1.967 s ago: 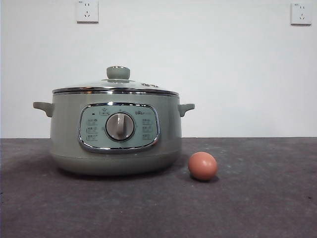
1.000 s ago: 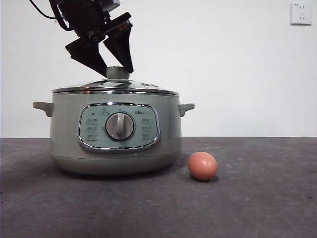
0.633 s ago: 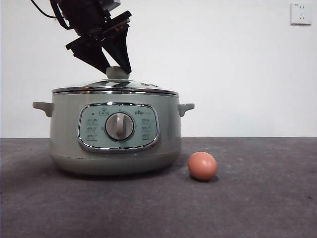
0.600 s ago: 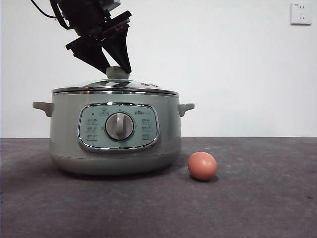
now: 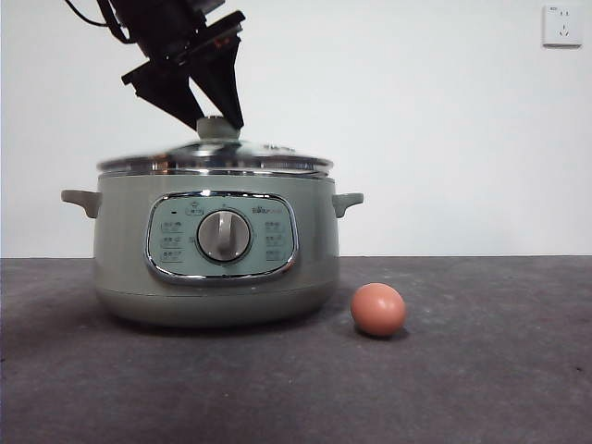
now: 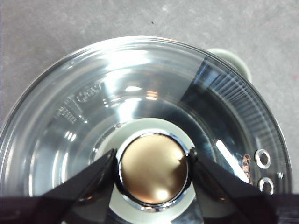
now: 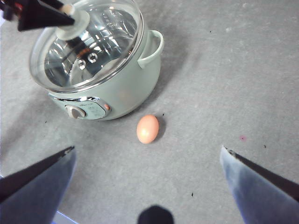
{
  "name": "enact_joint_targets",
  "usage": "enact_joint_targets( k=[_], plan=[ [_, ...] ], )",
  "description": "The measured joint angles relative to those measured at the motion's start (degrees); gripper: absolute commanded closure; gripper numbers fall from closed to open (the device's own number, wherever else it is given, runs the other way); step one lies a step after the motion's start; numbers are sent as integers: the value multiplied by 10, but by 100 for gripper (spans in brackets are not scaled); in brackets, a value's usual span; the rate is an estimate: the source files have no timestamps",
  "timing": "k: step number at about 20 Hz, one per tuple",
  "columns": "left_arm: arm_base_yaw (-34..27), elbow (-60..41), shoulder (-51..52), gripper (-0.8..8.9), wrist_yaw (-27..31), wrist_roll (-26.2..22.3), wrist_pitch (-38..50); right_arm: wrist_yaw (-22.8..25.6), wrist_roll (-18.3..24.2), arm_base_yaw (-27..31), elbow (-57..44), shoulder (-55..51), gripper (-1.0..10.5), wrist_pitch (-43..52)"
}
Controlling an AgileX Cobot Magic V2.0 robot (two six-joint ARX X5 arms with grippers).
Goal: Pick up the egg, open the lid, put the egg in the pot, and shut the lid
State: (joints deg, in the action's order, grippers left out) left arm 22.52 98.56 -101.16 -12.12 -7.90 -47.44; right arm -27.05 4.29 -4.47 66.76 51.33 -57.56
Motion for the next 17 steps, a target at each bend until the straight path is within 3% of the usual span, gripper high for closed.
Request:
enact_joint_targets(
  k=[5, 9, 13, 17],
  plan=[
    [0, 59, 4, 821, 0, 0, -28, 0, 0, 0, 0, 7, 352, 1],
    [-6, 60, 65, 821, 0, 0, -37, 0, 0, -5, 0, 40, 352, 4],
    [-25, 62, 176, 821, -1, 0, -56, 2, 0, -50, 0, 101, 353, 17],
    [-41, 65, 244, 821, 0, 0, -126, 38, 0, -116, 0, 178, 354, 54]
  ],
)
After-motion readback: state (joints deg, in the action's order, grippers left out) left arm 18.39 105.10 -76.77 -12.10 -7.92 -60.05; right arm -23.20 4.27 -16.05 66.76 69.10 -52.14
